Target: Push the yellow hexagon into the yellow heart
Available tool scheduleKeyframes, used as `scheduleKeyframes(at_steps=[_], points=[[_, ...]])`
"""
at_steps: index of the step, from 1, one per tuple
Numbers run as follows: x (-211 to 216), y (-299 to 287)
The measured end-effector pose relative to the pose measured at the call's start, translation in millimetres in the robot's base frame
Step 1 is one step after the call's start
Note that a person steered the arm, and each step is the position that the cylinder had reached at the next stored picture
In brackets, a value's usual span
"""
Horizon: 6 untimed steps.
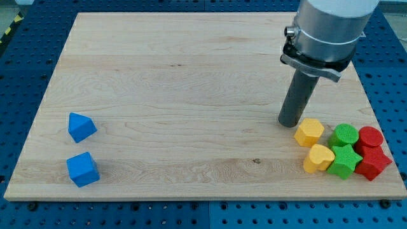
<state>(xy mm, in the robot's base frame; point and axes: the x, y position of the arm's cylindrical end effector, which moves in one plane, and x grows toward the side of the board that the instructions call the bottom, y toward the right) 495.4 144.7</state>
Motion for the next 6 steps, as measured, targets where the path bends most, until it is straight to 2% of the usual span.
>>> scheduleKeyframes(at_steps=[2, 6], points=[[1, 25], [11, 25]])
